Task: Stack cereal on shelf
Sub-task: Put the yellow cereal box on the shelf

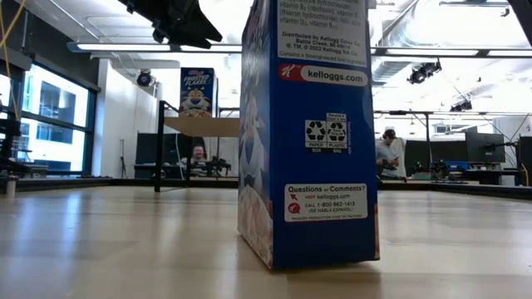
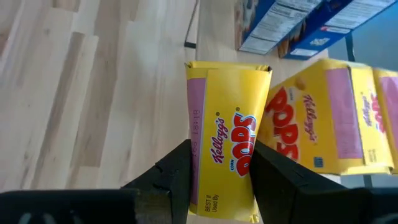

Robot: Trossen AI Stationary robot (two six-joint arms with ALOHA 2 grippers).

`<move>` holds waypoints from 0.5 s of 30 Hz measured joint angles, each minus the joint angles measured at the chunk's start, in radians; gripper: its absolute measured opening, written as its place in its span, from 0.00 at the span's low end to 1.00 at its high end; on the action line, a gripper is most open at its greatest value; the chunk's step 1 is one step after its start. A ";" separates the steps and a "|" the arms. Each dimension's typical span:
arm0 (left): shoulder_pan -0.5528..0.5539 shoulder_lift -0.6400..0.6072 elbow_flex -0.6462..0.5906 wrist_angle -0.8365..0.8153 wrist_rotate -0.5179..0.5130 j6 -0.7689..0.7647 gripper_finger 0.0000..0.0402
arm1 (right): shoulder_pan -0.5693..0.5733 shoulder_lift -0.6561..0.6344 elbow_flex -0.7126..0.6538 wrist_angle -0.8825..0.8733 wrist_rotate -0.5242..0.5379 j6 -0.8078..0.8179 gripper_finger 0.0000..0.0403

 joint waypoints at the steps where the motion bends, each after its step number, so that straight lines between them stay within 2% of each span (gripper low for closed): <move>1: 0.000 0.000 0.000 0.000 0.000 0.000 0.63 | -0.001 0.004 -0.001 0.000 0.001 -0.002 0.33; 15: 0.000 0.000 0.000 0.000 0.000 0.000 0.63 | -0.003 0.019 0.000 -0.006 -0.013 -0.014 0.33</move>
